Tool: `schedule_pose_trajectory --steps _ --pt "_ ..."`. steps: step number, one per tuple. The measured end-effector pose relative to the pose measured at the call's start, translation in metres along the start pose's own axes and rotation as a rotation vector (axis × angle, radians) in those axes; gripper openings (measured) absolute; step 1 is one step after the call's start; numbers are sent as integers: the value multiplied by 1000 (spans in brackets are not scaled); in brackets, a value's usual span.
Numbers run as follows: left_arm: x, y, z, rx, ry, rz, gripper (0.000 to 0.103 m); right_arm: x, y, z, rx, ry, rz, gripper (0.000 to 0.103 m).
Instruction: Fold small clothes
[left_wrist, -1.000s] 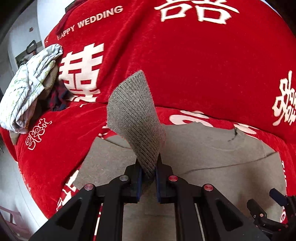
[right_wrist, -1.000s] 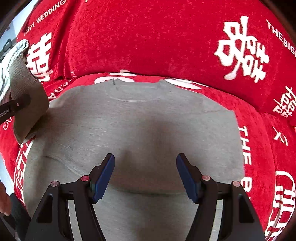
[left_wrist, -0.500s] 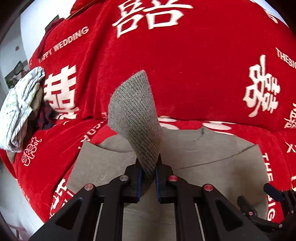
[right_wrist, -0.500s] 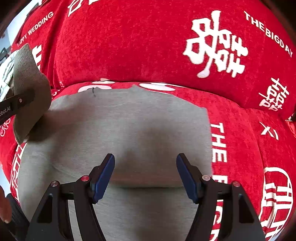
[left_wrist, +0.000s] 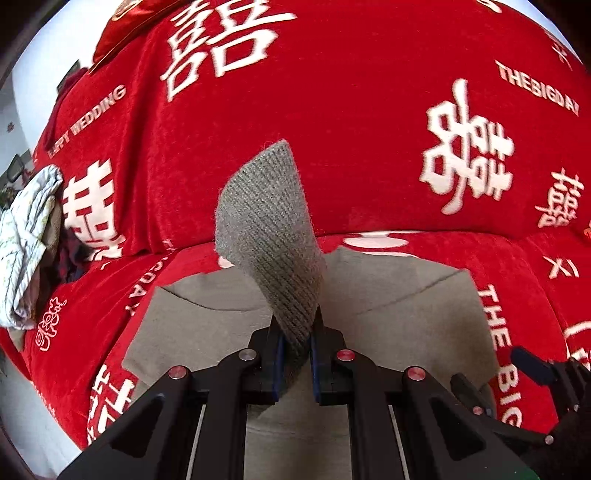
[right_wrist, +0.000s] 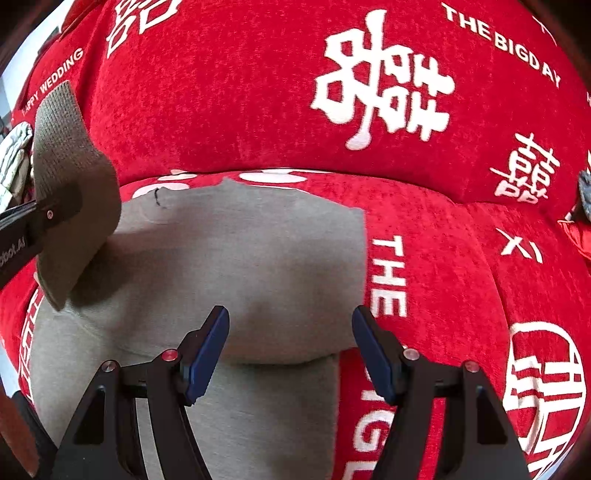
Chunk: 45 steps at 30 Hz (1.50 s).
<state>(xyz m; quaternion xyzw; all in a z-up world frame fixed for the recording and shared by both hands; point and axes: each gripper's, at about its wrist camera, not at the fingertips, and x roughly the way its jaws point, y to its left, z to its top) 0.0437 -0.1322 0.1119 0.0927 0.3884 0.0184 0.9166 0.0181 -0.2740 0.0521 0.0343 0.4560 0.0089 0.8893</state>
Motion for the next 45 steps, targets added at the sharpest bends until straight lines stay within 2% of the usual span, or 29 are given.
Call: schedule_pose_trajectory --steps 7,15,22,28,32,34,35,36,38,41,45 --pt "13 -29 -12 47 44 -13 13 4 -22 -6 39 6 -3 72" --pt "20 -57 -20 105 58 -31 13 5 -41 -11 72 -3 -8 72" --pt "38 -75 -28 122 101 -58 13 1 -58 -19 82 -10 -50 72" --pt "51 -83 -38 132 142 -106 13 0 -70 -23 103 -5 -63 72" --pt "59 -80 -42 107 186 -186 14 1 -73 -25 108 -1 -67 72" --pt "64 -77 -44 85 223 -233 42 0 -72 -26 106 2 -70 72" --pt "66 -73 -44 64 237 -261 77 0 -72 -27 105 3 -70 72" --pt "63 -68 -45 36 217 -260 91 0 -72 -27 107 3 -70 72" --pt "55 -62 -45 12 148 -254 91 -1 -74 -27 114 3 -67 72" --pt "53 -58 -46 35 182 -335 91 -2 -73 -28 116 2 -62 72" --pt "44 -32 -49 -6 181 -447 91 -9 -71 -29 121 -17 -52 72"
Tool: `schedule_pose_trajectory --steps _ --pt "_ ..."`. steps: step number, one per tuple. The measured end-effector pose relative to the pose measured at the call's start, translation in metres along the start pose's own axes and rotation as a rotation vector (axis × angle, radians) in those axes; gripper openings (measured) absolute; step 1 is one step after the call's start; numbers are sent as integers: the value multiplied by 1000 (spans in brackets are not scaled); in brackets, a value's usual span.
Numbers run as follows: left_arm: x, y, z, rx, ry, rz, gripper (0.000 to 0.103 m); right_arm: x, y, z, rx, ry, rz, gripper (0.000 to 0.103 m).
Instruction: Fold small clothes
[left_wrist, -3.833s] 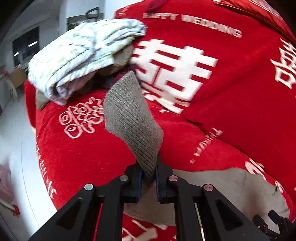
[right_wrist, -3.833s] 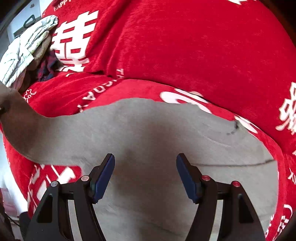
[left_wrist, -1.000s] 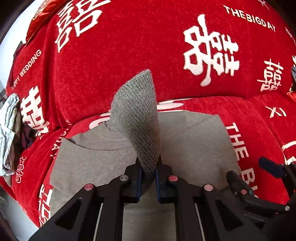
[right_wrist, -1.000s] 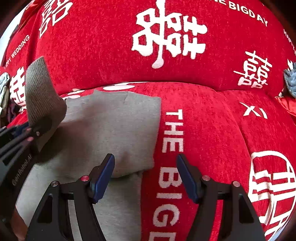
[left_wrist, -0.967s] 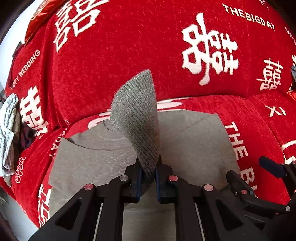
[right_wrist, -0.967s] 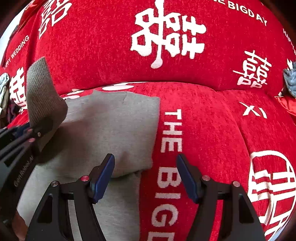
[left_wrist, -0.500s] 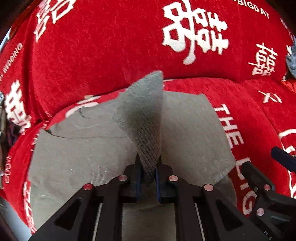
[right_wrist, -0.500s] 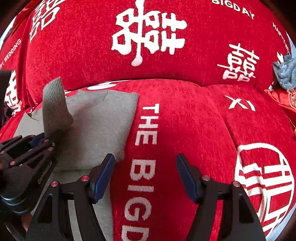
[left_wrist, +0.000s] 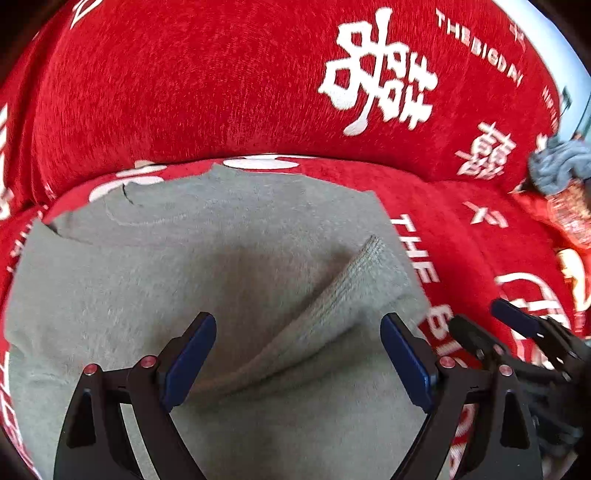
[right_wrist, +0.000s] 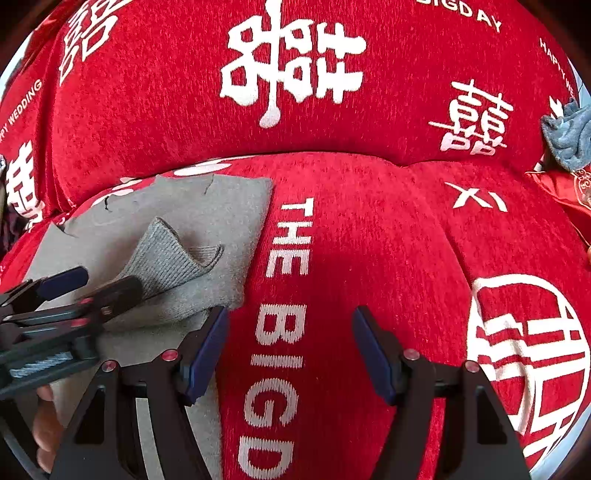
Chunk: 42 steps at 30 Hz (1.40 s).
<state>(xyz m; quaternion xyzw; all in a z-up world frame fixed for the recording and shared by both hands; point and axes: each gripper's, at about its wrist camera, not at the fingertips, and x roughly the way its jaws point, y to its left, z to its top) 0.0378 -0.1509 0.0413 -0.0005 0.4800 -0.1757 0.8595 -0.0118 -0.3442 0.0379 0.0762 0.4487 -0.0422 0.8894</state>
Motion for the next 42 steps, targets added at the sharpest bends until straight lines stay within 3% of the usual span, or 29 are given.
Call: schedule_pose_trajectory --steps 2,4,8,10,14,16,17,19,20,26,28,30,32,34,36,38,41,42 --pt "-13 15 -3 -23 -24 -37 91 -4 -2 2 33 -5 51 72" --pt "-20 29 -1 -46 -45 -22 91 -8 -2 7 77 -4 120 72" --pt "-17 58 3 -83 -43 92 91 -5 11 19 153 24 341 72" --pt "-10 70 2 -110 -21 126 91 3 20 23 184 54 409 72" --pt "3 78 -9 -105 16 143 91 29 41 31 204 130 409 72" --pt "11 74 -17 -64 28 166 91 45 47 33 244 170 449 71" --pt "10 72 -20 -46 15 179 91 52 50 33 252 181 454 66" --pt "10 68 -22 -22 0 192 91 65 56 36 235 209 417 14" --pt "10 70 -20 -30 6 184 91 68 58 37 227 211 399 14" --pt "-1 75 -3 -77 -42 161 91 25 76 57 62 -50 388 13" --pt "8 73 -2 -67 -14 166 91 34 77 58 45 -39 371 13" --pt "20 70 -6 -48 24 174 91 53 72 53 38 27 342 14" --pt "21 68 -12 -28 6 189 91 64 64 45 43 94 307 17" --pt "18 68 -15 -21 8 180 91 61 46 37 84 87 282 37" --pt "13 70 -14 -27 4 165 91 46 30 33 137 34 245 41" --pt "8 73 -11 -39 -10 163 91 23 26 34 140 -49 154 43" --pt "9 76 -5 -70 -10 160 91 1 55 43 17 -123 129 50" --pt "11 76 -5 -73 -3 159 91 2 66 45 -14 -119 138 57"
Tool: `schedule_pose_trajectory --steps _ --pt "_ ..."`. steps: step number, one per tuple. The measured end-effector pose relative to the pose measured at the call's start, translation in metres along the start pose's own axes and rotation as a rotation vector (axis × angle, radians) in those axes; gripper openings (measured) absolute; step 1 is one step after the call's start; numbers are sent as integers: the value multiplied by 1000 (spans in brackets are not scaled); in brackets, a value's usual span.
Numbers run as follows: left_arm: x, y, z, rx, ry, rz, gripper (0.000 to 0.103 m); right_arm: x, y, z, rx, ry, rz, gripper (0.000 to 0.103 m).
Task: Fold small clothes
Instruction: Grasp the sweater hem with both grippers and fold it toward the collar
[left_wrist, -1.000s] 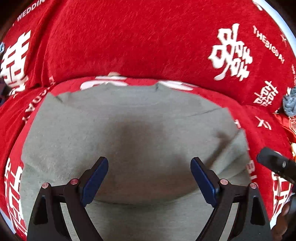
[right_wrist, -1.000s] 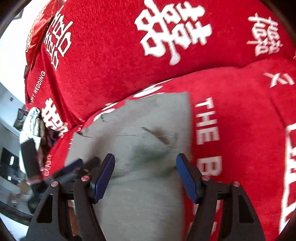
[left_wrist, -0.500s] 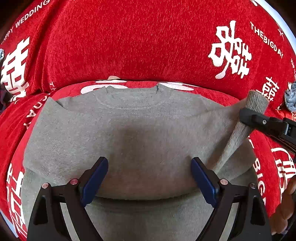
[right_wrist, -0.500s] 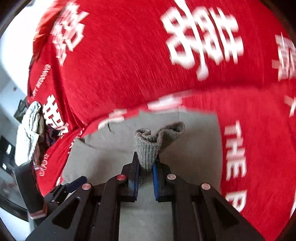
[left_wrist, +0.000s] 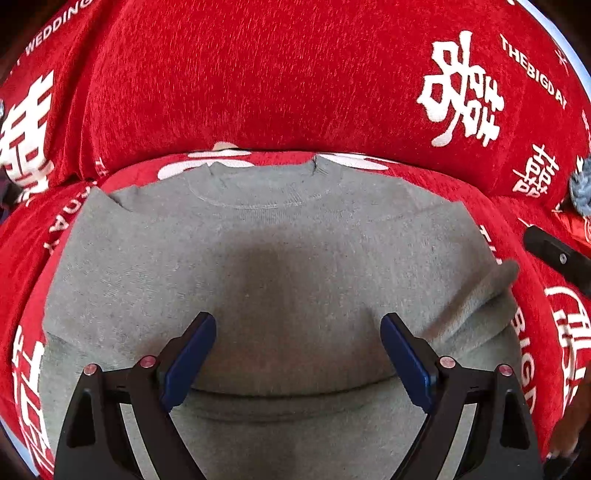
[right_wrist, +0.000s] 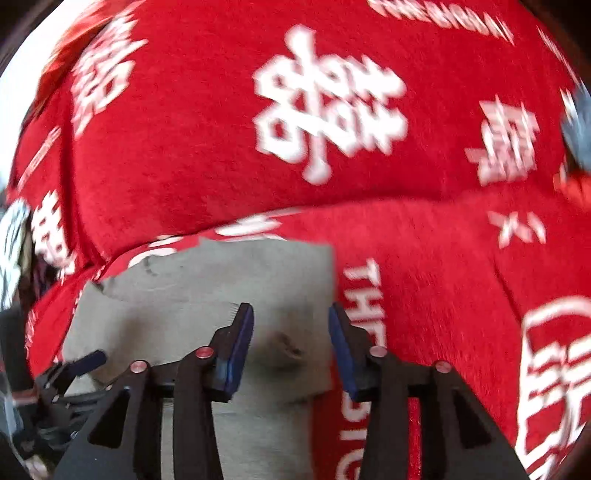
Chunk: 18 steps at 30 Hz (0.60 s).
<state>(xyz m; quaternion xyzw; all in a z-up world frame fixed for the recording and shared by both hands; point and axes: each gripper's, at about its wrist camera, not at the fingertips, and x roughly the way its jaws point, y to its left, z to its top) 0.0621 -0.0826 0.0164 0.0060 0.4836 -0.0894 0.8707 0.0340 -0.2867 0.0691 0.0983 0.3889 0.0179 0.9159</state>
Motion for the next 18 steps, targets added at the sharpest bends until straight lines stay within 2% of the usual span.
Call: schedule_pose_trajectory --steps 1,3,4,6,7,9,12,14,16,18 --pt "2 -2 -1 5 8 2 91 6 16 0 -45 26 38 64" --pt "5 -3 -6 27 20 8 91 24 35 -3 -74 93 117 64" --pt "5 -3 -9 37 20 14 91 36 40 -7 -80 135 118 64" --pt "0 1 -15 51 7 13 91 57 39 -21 -75 223 26 64" --pt "-2 4 -18 51 5 9 91 58 36 -26 -67 233 17 63" --pt "-7 12 -25 65 -1 -4 91 48 32 -34 -90 192 21 64" --pt "-15 17 -33 108 -13 -4 91 35 35 -41 -177 191 -41 64" --pt "-23 21 -30 106 -29 1 91 26 38 -35 -181 177 -78 64" --pt "-30 27 -23 73 -56 -13 91 10 41 -24 -142 121 -46 64" --pt "-26 36 -8 25 -55 4 91 12 51 -15 -112 113 -20 65"
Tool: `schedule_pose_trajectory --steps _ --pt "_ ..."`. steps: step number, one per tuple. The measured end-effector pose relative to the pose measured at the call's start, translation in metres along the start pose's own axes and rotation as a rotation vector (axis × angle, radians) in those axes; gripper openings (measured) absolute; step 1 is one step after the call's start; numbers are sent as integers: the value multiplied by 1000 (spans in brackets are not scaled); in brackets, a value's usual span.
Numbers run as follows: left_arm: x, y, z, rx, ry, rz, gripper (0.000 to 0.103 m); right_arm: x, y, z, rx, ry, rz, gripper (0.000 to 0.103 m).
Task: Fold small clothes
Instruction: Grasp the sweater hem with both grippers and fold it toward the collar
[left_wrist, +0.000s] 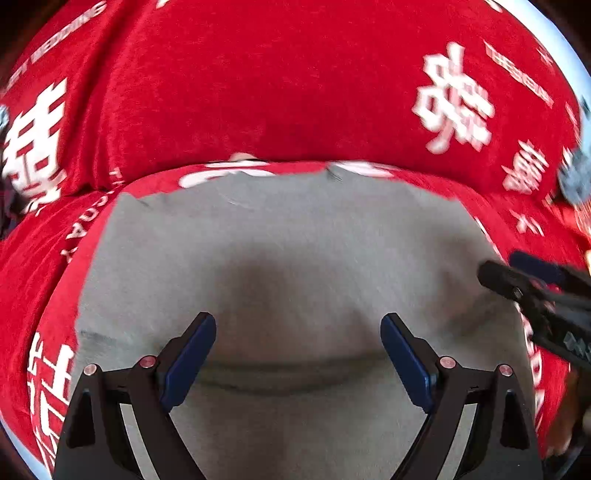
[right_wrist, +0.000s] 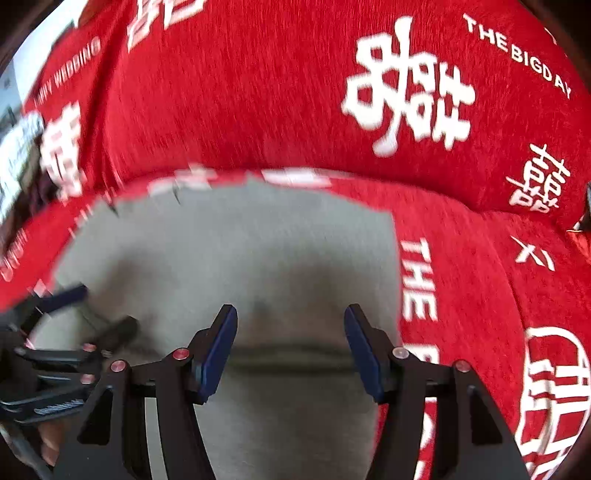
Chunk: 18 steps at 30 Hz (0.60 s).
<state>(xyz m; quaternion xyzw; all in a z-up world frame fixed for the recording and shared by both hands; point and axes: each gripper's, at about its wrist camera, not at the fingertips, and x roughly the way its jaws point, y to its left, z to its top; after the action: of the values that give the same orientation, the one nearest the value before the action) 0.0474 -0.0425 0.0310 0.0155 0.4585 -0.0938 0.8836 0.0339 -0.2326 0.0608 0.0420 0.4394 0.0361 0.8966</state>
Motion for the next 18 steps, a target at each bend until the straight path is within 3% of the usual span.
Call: schedule_pose_trajectory --steps 3,5,8,10,12,14,18 --pt "26 15 13 -25 72 45 91 30 20 4 -13 93 12 67" --pt "35 31 8 -52 110 52 91 49 29 -7 -39 160 -51 67" --pt "19 35 -14 19 63 70 92 38 35 -27 -92 98 -86 68" --pt "5 33 -34 49 20 95 100 24 36 -39 -88 80 -96 75" --pt "4 29 -55 76 78 97 103 17 36 -57 -81 109 -90 80" --pt "-11 31 -72 54 15 92 103 11 37 -77 -90 82 -88 80" --pt "-30 34 -100 23 9 73 103 -20 37 -120 -85 -5 -93 81"
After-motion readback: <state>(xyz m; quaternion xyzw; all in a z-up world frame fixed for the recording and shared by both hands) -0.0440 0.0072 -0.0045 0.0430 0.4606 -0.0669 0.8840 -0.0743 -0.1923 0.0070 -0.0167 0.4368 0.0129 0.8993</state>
